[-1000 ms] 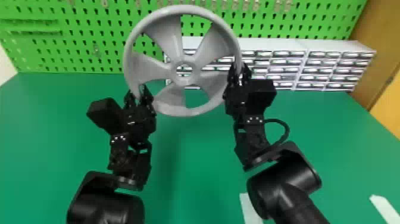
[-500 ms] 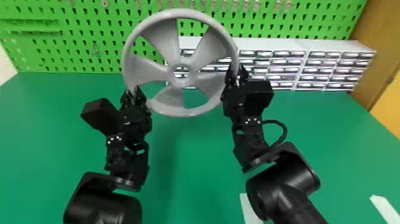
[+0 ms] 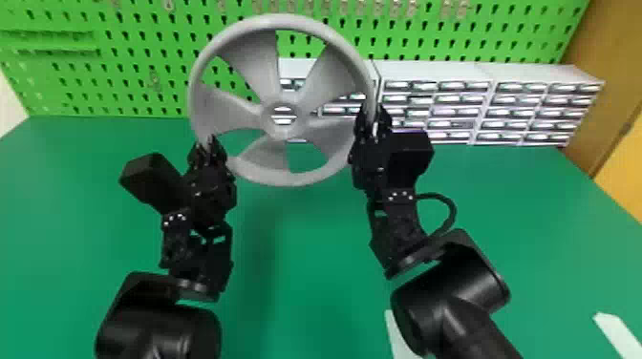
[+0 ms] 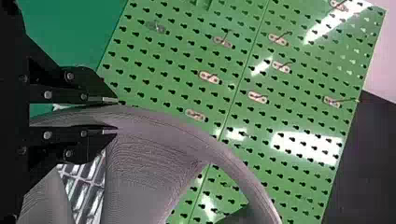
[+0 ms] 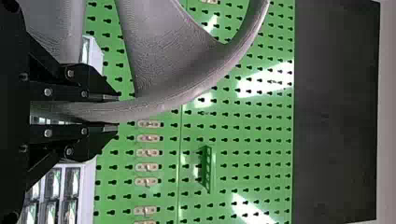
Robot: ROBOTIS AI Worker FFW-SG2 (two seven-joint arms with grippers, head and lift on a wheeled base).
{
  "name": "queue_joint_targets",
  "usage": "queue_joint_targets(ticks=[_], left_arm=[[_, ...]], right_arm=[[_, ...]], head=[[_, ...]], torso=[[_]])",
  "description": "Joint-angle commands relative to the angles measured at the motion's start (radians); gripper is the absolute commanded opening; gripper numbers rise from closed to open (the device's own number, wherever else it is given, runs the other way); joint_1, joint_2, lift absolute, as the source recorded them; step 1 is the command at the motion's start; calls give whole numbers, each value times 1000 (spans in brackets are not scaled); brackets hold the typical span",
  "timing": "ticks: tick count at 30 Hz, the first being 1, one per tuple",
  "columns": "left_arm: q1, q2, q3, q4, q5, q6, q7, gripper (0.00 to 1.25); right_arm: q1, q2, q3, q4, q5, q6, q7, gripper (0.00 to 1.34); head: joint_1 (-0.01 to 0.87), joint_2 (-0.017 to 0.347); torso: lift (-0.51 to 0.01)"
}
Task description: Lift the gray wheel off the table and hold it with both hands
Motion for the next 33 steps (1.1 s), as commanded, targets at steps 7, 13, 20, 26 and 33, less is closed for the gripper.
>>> queue_joint_targets(ticks=[7, 13, 20, 26, 33], left_arm=[[-8, 1, 5, 0, 0, 12, -14, 192], [-10, 1, 10, 0, -1, 14, -17, 193], [-13, 1, 10, 0, -3, 14, -23, 192], [-14, 1, 19, 0, -1, 15, -23, 193], [-16, 1, 30, 0, -6, 40, -58, 193]], right_arm=[[0, -1, 0, -2, -3, -3, -1, 172], [0, -3, 0, -2, -4, -3, -1, 172], [1, -6, 1, -2, -6, -2, -1, 172], [0, -6, 1, -2, -7, -2, -1, 172], [0, -9, 3, -2, -13, 0, -1, 172]], head=[[711, 15], [711, 15], [711, 15], [711, 15], [711, 15]], torso=[[-98], [-98], [-98], [-98], [-98]])
